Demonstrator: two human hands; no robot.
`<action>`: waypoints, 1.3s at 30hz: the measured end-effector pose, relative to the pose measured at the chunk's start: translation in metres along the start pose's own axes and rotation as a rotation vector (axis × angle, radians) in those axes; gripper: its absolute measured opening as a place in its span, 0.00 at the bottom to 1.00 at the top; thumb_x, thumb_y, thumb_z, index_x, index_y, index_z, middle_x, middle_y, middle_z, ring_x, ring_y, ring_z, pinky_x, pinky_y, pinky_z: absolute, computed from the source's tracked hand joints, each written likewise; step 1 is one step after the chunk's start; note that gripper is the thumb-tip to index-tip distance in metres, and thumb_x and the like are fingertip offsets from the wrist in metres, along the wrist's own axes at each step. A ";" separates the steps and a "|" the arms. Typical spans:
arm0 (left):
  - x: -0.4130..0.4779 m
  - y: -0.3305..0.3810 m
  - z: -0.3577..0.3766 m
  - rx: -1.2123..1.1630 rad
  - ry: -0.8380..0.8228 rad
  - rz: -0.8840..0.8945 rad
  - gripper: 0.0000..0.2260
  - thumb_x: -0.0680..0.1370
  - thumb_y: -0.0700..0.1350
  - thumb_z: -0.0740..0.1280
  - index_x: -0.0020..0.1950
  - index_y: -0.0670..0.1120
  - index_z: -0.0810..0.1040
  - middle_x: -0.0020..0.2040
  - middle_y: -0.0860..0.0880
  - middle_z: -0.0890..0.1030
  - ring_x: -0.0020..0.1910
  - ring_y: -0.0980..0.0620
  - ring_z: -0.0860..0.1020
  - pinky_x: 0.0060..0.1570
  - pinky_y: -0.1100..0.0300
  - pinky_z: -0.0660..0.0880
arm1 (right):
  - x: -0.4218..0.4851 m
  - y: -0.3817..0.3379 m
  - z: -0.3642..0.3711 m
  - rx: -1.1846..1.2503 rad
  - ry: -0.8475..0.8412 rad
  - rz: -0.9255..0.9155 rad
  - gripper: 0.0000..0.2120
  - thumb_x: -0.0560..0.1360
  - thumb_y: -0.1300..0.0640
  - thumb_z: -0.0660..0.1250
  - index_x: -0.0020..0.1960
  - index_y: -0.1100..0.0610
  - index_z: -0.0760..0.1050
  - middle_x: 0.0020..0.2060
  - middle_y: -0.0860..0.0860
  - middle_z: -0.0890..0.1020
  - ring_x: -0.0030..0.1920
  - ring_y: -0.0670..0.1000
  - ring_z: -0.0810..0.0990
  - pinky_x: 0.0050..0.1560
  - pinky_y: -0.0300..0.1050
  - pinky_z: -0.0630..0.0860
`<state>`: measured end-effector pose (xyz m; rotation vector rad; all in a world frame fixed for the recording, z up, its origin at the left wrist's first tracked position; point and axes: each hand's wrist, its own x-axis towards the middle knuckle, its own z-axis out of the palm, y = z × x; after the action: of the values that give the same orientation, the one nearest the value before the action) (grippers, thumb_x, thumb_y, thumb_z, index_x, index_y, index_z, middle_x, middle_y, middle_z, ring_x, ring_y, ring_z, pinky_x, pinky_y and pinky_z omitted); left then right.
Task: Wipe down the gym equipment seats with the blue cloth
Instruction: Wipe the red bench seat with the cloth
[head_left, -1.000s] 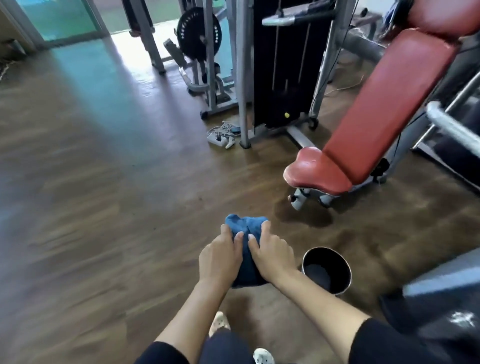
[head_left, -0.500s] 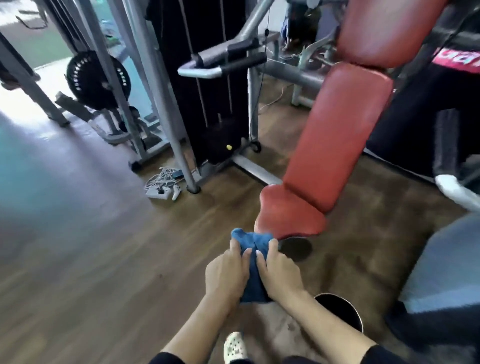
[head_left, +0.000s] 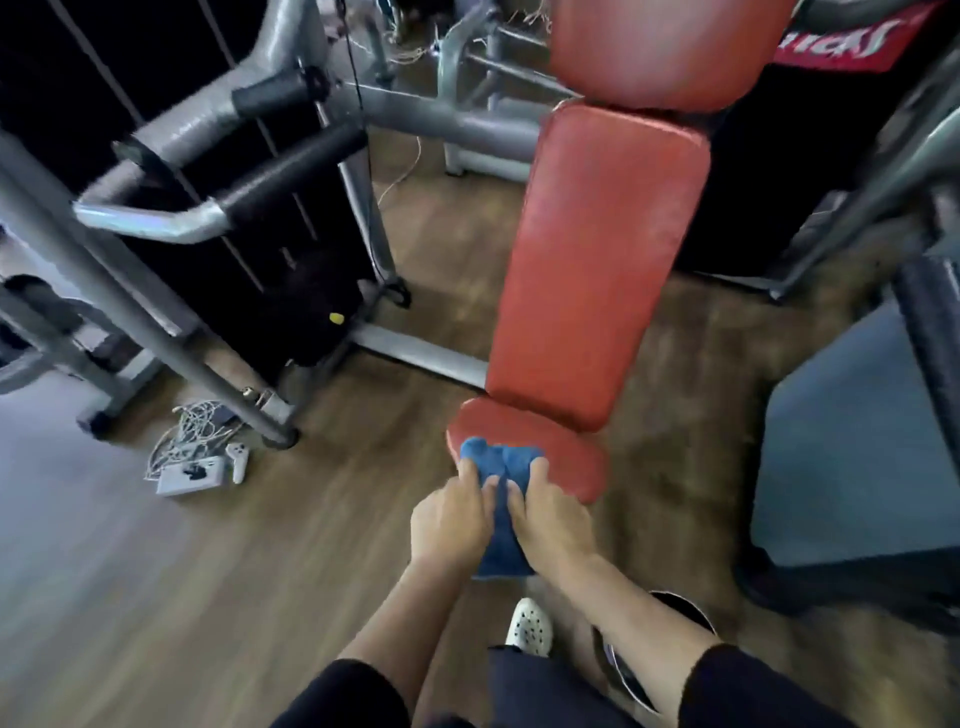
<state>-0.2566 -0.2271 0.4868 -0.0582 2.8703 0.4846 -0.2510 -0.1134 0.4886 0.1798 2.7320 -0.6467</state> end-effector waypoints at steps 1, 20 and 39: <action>0.011 0.000 0.000 -0.002 -0.013 -0.001 0.16 0.82 0.56 0.50 0.58 0.46 0.67 0.47 0.47 0.82 0.47 0.45 0.81 0.39 0.55 0.69 | 0.010 -0.001 0.001 -0.006 0.003 0.009 0.17 0.82 0.47 0.50 0.61 0.59 0.62 0.51 0.56 0.81 0.52 0.59 0.81 0.45 0.49 0.72; 0.207 -0.023 0.102 0.207 -0.056 0.350 0.15 0.76 0.53 0.68 0.52 0.42 0.76 0.27 0.50 0.78 0.23 0.53 0.77 0.21 0.64 0.59 | 0.177 0.033 0.077 0.061 0.123 0.333 0.20 0.82 0.46 0.49 0.66 0.59 0.63 0.51 0.54 0.81 0.50 0.55 0.82 0.48 0.47 0.73; 0.248 -0.054 0.256 -0.125 0.162 0.520 0.22 0.73 0.55 0.57 0.59 0.42 0.74 0.54 0.41 0.76 0.53 0.40 0.76 0.46 0.49 0.76 | 0.237 0.156 0.209 0.158 0.590 0.359 0.24 0.76 0.44 0.48 0.46 0.60 0.74 0.45 0.58 0.79 0.49 0.61 0.77 0.51 0.55 0.71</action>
<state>-0.4377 -0.1938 0.1766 0.6701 2.9924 0.7824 -0.3838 -0.0584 0.1663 1.0191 3.0557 -0.7998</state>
